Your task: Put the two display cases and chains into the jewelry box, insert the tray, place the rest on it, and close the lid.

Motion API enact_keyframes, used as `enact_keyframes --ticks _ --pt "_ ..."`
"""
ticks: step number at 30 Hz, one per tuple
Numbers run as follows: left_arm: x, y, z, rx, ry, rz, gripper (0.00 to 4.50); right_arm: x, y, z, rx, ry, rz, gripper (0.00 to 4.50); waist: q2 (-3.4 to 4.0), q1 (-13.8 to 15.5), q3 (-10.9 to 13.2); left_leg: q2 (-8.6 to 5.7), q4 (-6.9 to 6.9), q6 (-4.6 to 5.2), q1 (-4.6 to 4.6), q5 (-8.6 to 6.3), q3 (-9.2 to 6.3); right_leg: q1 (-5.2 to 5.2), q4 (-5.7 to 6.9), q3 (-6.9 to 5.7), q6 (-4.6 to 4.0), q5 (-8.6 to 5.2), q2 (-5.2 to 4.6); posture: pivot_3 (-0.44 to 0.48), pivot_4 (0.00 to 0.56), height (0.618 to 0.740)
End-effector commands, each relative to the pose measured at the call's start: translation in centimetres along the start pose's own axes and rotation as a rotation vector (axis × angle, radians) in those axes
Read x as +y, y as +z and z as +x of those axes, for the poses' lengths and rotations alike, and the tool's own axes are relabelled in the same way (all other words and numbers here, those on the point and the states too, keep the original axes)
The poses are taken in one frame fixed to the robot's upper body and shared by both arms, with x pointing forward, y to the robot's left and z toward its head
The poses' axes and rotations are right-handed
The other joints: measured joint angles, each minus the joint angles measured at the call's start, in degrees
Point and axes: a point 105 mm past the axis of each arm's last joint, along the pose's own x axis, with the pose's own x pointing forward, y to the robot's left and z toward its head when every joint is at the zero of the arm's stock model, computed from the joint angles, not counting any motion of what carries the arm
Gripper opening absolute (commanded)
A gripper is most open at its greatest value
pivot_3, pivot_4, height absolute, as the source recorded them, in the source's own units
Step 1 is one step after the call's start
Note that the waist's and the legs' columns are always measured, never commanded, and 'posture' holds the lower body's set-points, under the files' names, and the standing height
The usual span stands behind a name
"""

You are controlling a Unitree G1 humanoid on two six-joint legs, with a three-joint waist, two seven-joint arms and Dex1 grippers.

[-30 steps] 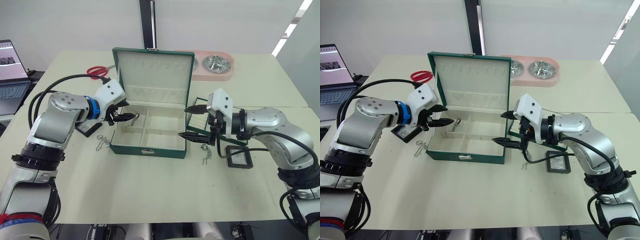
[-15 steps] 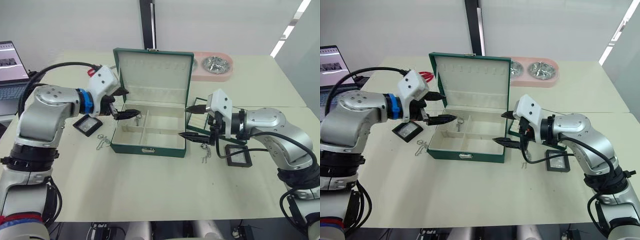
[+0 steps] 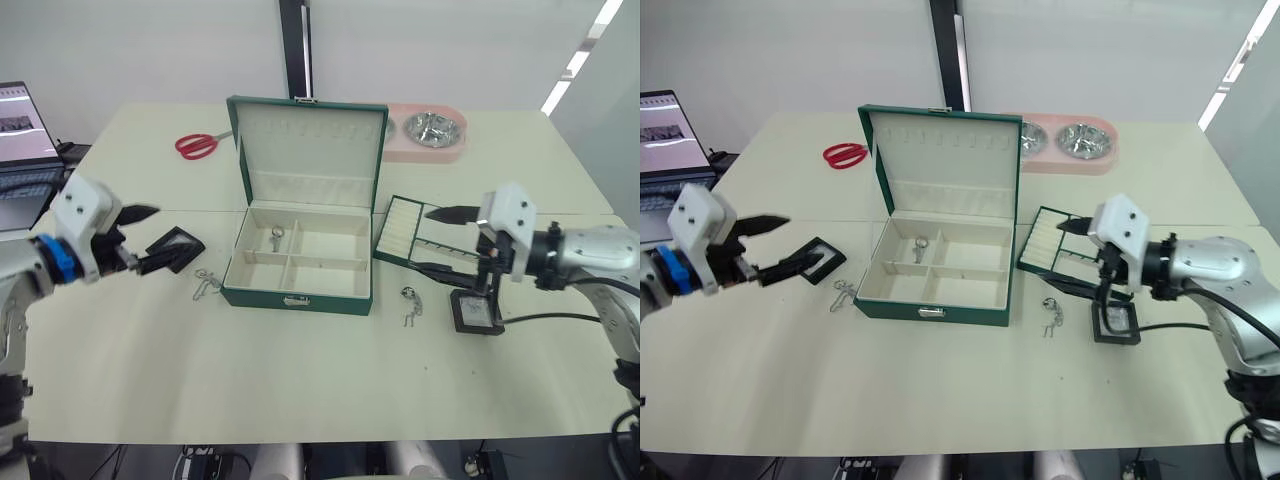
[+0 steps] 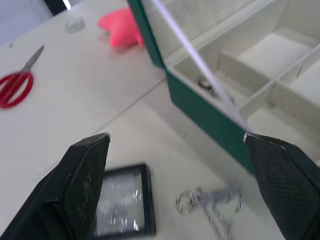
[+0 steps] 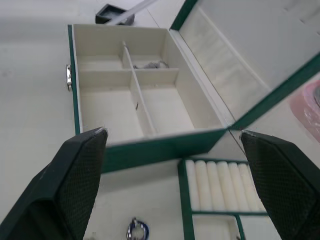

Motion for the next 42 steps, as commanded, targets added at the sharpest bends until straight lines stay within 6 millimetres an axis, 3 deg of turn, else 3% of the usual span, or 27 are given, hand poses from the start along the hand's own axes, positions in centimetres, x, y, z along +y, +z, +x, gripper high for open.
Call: enact_keyframes --ticks 1,4,9,15,18,42 --pt "2.2 -2.4 -3.1 0.08 0.134 -0.041 4.46 -0.8 -0.3 -3.0 0.048 -0.064 -0.034 4.5 0.0 0.0 0.0 0.0 0.01 0.05 0.01 -0.03 0.0 0.02 0.01 0.0 0.0 0.0 -0.01 0.0 0.15 0.74" --pt "2.5 -5.2 -4.6 0.148 0.175 -0.09 4.46 -0.4 -2.5 -5.3 0.164 -0.068 -0.006 4.5 0.0 0.01 -0.01 0.0 0.0 0.09 0.05 -0.06 0.01 0.04 0.0 0.0 0.0 0.0 -0.03 0.0 0.15 0.74" --pt "2.2 -8.3 -6.4 0.186 0.205 -0.196 4.46 0.6 -5.0 -7.9 0.224 -0.112 0.193 4.5 -0.01 0.03 -0.02 0.02 0.0 0.11 0.05 -0.07 0.01 0.07 -0.01 -0.02 0.0 0.0 -0.04 0.0 0.15 0.74" --pt "1.4 -11.0 -8.6 0.225 0.234 -0.284 4.46 2.2 -8.5 -10.7 0.353 -0.14 0.274 4.5 -0.02 -0.02 -0.04 0.03 -0.03 0.13 0.06 -0.09 0.03 0.07 -0.04 -0.02 0.0 0.0 -0.05 0.0 0.15 0.74" --pt "1.3 -12.4 -9.9 0.243 0.268 -0.313 4.46 2.7 -9.2 -11.3 0.381 -0.152 0.285 4.5 -0.01 -0.1 -0.06 0.04 -0.04 0.13 0.08 -0.1 0.05 0.08 -0.04 -0.01 0.01 0.0 -0.05 0.0 0.15 0.74" --pt "0.5 -11.1 -8.5 0.2 0.211 -0.287 4.46 2.2 -8.9 -11.1 0.39 -0.11 0.211 4.5 -0.03 -0.03 -0.09 0.05 -0.04 0.14 0.09 -0.11 0.05 0.1 -0.06 -0.02 0.01 0.0 -0.05 0.0 0.15 0.74"
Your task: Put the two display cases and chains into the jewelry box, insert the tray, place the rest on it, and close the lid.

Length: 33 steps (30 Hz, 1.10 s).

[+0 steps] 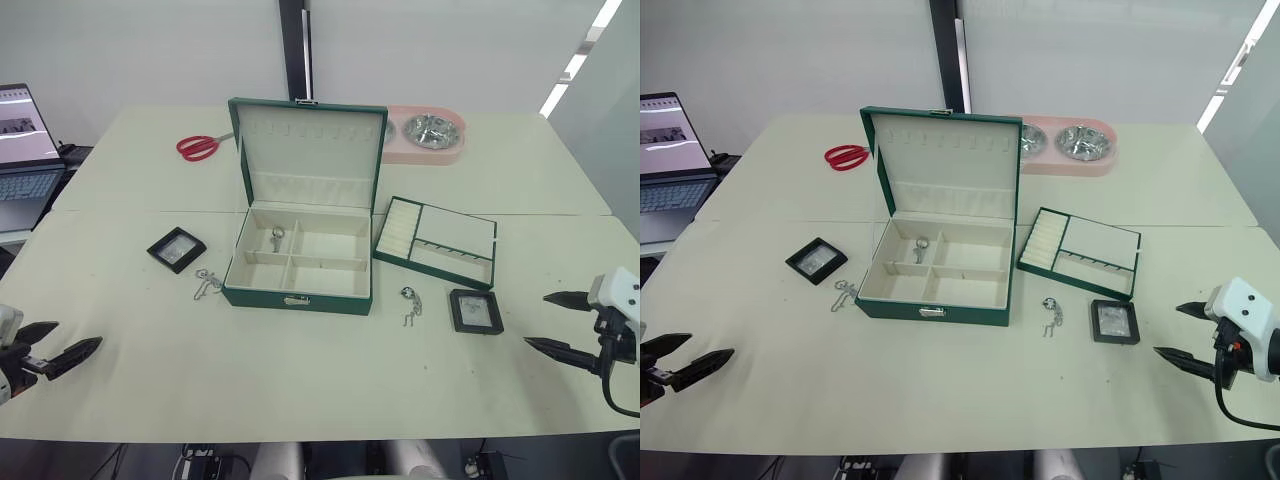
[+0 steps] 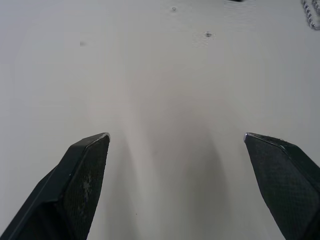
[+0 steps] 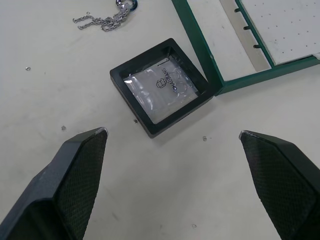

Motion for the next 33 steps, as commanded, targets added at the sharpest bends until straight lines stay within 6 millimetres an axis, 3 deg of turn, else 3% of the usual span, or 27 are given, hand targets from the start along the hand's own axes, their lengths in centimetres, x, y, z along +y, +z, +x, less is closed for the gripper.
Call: enact_keyframes --ticks 1,7,22,28,33 --pt "-0.4 1.2 0.2 -0.041 -0.016 0.023 4.46 -0.6 1.3 -0.3 -0.021 -0.006 -0.062 4.5 0.01 -0.05 0.0 0.0 0.0 0.0 0.0 0.0 0.0 0.0 0.0 0.0 0.0 0.0 0.0 0.0 0.15 0.74" --pt "-0.4 1.8 0.4 -0.055 -0.009 0.026 4.46 -0.8 2.8 -0.1 -0.053 0.007 -0.107 4.5 0.01 -0.03 0.0 0.0 0.0 0.0 0.0 0.0 0.0 0.0 0.01 0.0 0.0 0.0 0.0 0.0 0.15 0.74" --pt "0.2 1.5 0.6 -0.077 0.027 0.043 4.46 -1.3 3.6 0.2 -0.08 0.006 -0.136 4.5 0.01 -0.06 0.0 0.0 0.01 0.0 0.01 0.0 0.01 0.0 0.03 -0.01 0.0 0.0 0.01 0.0 0.15 0.74" --pt "0.2 1.5 0.6 -0.088 0.038 0.058 4.46 -1.2 6.7 0.9 -0.194 0.019 -0.163 4.5 0.01 -0.17 0.0 0.0 0.02 0.0 0.02 0.0 0.01 -0.01 0.05 0.0 0.0 0.0 0.0 0.0 0.15 0.74" --pt "-0.1 2.0 1.0 -0.115 0.029 0.076 4.46 -0.4 10.6 2.2 -0.318 0.075 -0.184 4.5 0.01 -0.25 0.0 0.0 0.04 0.0 0.02 0.01 0.02 -0.02 0.1 0.01 0.0 0.0 0.0 0.0 0.15 0.74"
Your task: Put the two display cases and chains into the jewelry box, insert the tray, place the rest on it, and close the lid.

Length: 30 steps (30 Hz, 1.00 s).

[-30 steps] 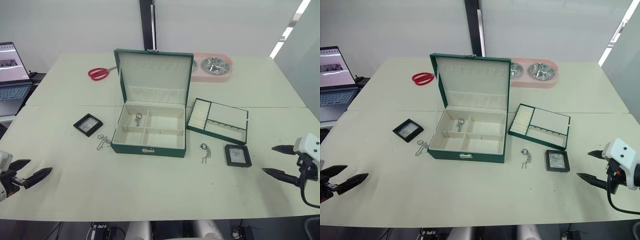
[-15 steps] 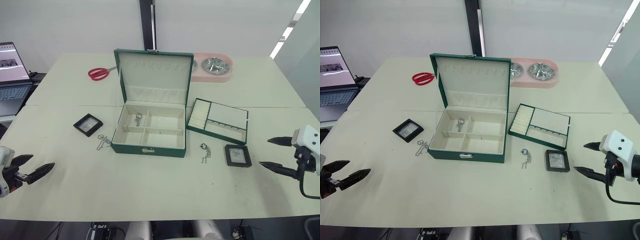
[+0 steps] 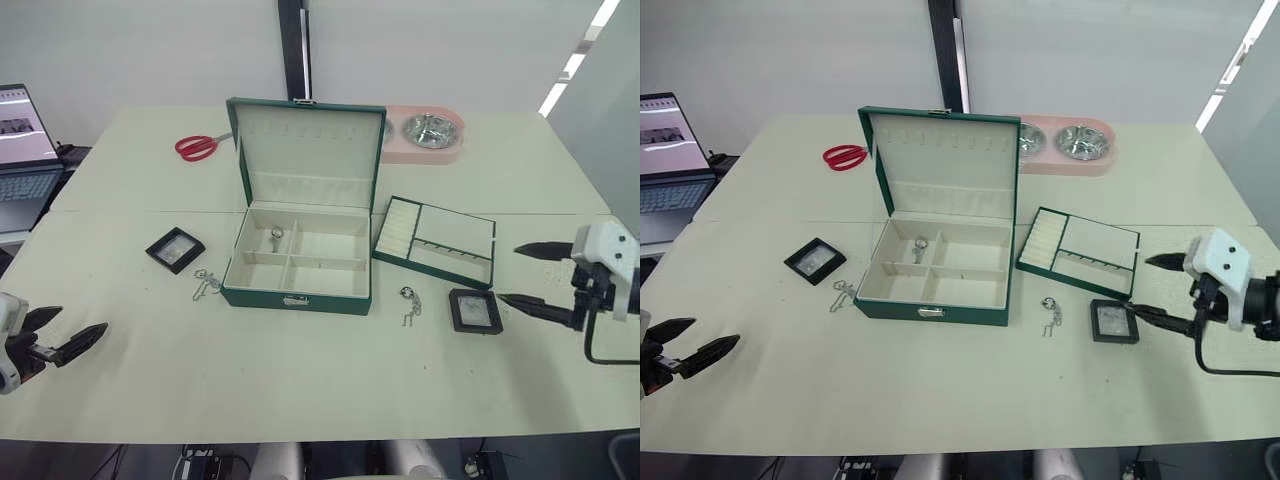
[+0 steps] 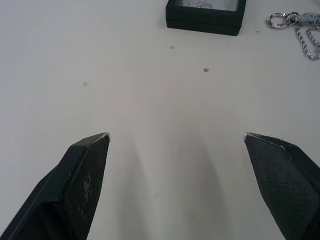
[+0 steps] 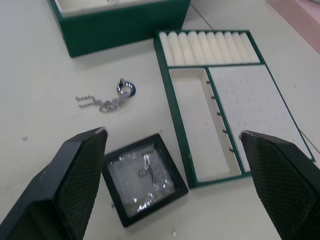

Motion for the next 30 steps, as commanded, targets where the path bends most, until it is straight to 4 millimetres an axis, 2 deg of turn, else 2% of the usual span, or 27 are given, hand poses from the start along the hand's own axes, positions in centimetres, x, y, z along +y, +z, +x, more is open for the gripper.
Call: enact_keyframes --ticks 1,9,12,23,27,30 --pt "-0.2 1.2 0.4 -0.042 -0.01 0.035 4.46 0.3 2.9 1.3 -0.09 0.034 -0.042 4.5 0.0 0.03 0.0 0.0 0.0 0.0 0.0 0.0 0.0 -0.01 0.02 0.0 0.0 0.0 0.0 0.0 0.15 0.74" --pt "-2.2 4.3 2.3 -0.107 -0.111 0.05 4.46 2.7 8.9 6.0 -0.29 0.221 -0.106 4.5 0.0 0.07 0.0 0.0 0.01 0.0 -0.02 0.0 -0.01 -0.04 0.04 0.0 0.0 0.0 0.0 0.0 0.15 0.74" --pt "-3.1 5.5 3.2 -0.125 -0.155 0.062 4.46 3.9 10.4 7.5 -0.34 0.297 -0.11 4.5 -0.02 0.07 -0.01 -0.01 0.02 0.0 -0.05 0.0 -0.01 -0.07 0.06 -0.01 0.0 0.0 0.0 0.0 0.15 0.74" --pt "-4.5 7.6 4.8 -0.155 -0.228 0.065 4.46 5.8 11.8 9.7 -0.37 0.391 -0.133 4.5 -0.01 0.06 -0.01 -0.01 0.05 -0.01 -0.05 0.01 -0.01 -0.09 0.1 -0.01 -0.01 0.0 0.0 0.0 0.15 0.74" --pt "-4.5 8.1 5.5 -0.152 -0.244 0.063 3.6 6.2 12.1 10.3 -0.376 0.407 -0.138 4.5 -0.01 0.08 -0.01 -0.02 0.05 -0.01 -0.05 0.01 -0.01 -0.1 0.12 -0.01 -0.01 0.0 0.0 0.0 0.15 0.74" --pt "-4.7 8.6 6.5 -0.134 -0.266 0.057 3.6 6.6 12.3 10.8 -0.384 0.413 -0.146 4.5 -0.01 0.09 -0.01 -0.02 0.05 -0.01 -0.05 0.01 -0.01 -0.1 0.12 -0.01 -0.01 0.0 0.0 0.0 0.15 0.74"
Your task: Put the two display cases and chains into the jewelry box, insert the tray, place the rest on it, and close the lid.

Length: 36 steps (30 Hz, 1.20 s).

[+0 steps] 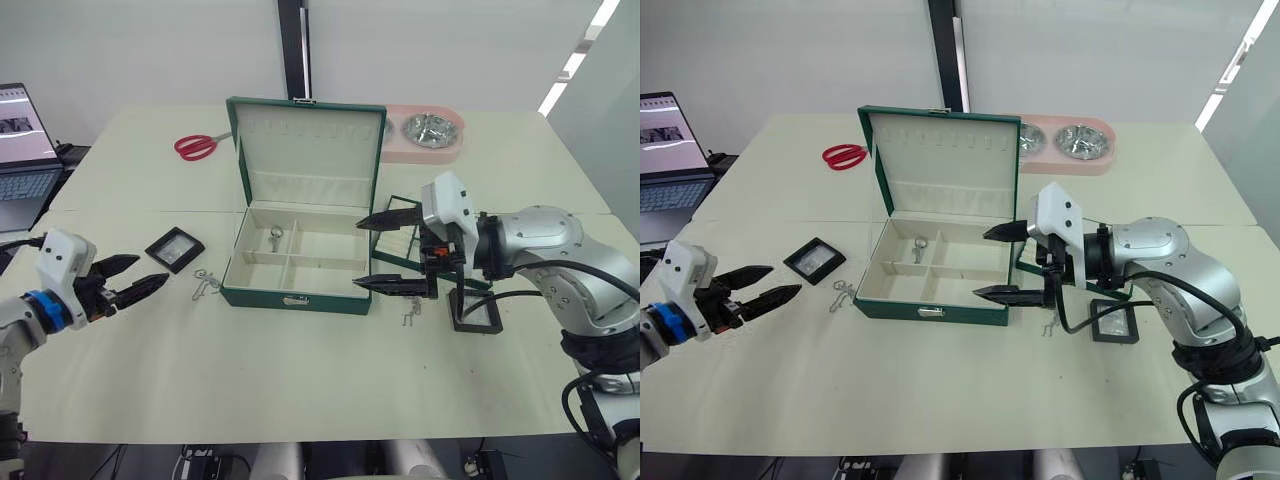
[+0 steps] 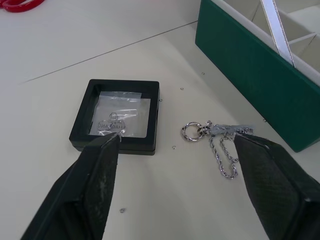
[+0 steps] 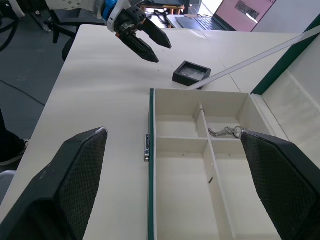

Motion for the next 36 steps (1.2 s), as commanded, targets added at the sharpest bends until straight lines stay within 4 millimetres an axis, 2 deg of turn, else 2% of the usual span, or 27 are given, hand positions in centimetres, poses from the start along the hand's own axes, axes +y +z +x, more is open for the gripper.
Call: enact_keyframes --ticks 1,8,15,27,36 --pt "0.5 0.9 0.9 0.017 -0.014 0.016 3.6 -0.1 1.0 0.6 -0.019 -0.008 -0.053 4.5 0.0 0.01 0.0 0.0 0.0 0.0 0.0 0.0 -0.01 0.0 0.0 -0.01 0.0 0.0 0.01 0.0 0.15 0.74" --pt "1.5 1.0 3.5 0.067 -0.006 0.076 3.6 0.1 1.0 1.5 -0.027 -0.007 -0.057 4.5 0.0 -0.01 0.0 -0.01 0.02 -0.02 -0.02 0.01 0.01 -0.04 0.04 0.0 0.0 0.0 0.03 0.0 0.15 0.74" --pt "2.0 0.2 5.1 0.119 -0.008 0.104 3.6 0.2 0.7 1.9 -0.024 -0.01 -0.056 4.5 -0.01 -0.01 0.0 -0.02 0.03 -0.06 -0.02 0.04 0.02 -0.06 0.05 0.0 0.0 0.0 0.03 0.0 0.15 0.74" --pt "2.0 -0.6 6.6 0.152 -0.009 0.093 3.6 0.2 0.5 1.8 -0.024 -0.019 -0.049 4.5 -0.01 -0.01 -0.01 -0.02 0.05 -0.07 -0.04 0.04 0.02 -0.07 0.05 0.0 0.0 0.0 0.02 0.0 0.15 0.74" --pt "2.4 -1.5 7.0 0.175 0.004 0.074 0.76 0.2 0.5 1.6 -0.019 -0.028 -0.045 4.5 -0.01 -0.01 -0.01 -0.02 0.06 -0.07 -0.03 0.05 0.02 -0.06 0.05 0.0 0.0 0.0 0.02 0.0 0.15 0.74"
